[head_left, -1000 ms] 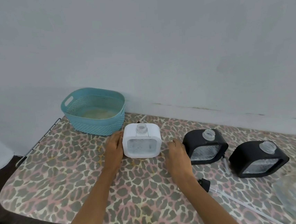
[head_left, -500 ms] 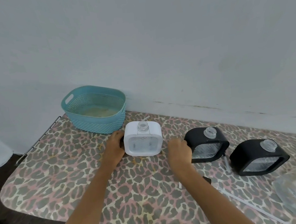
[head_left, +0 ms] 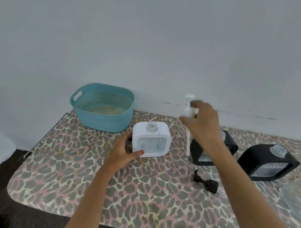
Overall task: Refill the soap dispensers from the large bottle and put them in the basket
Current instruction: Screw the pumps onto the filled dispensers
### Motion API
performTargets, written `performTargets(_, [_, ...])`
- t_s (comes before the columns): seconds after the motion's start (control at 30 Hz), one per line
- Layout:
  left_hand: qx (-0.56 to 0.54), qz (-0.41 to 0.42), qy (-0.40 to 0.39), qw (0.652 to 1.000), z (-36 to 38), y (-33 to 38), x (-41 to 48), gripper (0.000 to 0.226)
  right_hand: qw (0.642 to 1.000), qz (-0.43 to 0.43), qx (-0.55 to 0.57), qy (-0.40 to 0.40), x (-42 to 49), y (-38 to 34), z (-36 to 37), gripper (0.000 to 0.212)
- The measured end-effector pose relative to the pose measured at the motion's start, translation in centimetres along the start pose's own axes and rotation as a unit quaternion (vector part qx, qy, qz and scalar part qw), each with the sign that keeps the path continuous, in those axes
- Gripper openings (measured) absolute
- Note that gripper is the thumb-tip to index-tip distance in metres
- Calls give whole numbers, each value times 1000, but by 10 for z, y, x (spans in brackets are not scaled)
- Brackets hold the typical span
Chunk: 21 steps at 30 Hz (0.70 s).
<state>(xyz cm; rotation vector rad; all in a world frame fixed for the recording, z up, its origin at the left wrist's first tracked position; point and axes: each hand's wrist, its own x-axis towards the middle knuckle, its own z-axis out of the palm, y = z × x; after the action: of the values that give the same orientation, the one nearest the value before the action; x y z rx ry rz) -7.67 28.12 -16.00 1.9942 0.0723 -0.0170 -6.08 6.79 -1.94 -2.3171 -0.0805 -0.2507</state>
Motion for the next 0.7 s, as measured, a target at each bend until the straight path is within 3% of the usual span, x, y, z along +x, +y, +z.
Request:
performTargets(0.1, [6, -18, 29, 999, 3, -5, -2, 76, 983, -18, 181, 8, 14, -18, -14, 46])
performTargets(0.2, [4, 1, 41, 999, 7, -10, -4, 74, 971, -46, 234, 14, 22, -23, -9, 45])
performTargets(0.4, [-14, -3, 36, 999, 10, -16, -8, 85, 967, -114, 226, -30, 21, -29, 13, 49])
performTargets(0.6, [-48, 6, 26, 998, 11, -4, -12, 77, 976, -120, 136, -117, 20, -21, 33, 52])
performTargets(0.7, [-61, 14, 22, 998, 10, 0, -13, 75, 980, -120, 123, -101, 17, -18, 40, 55])
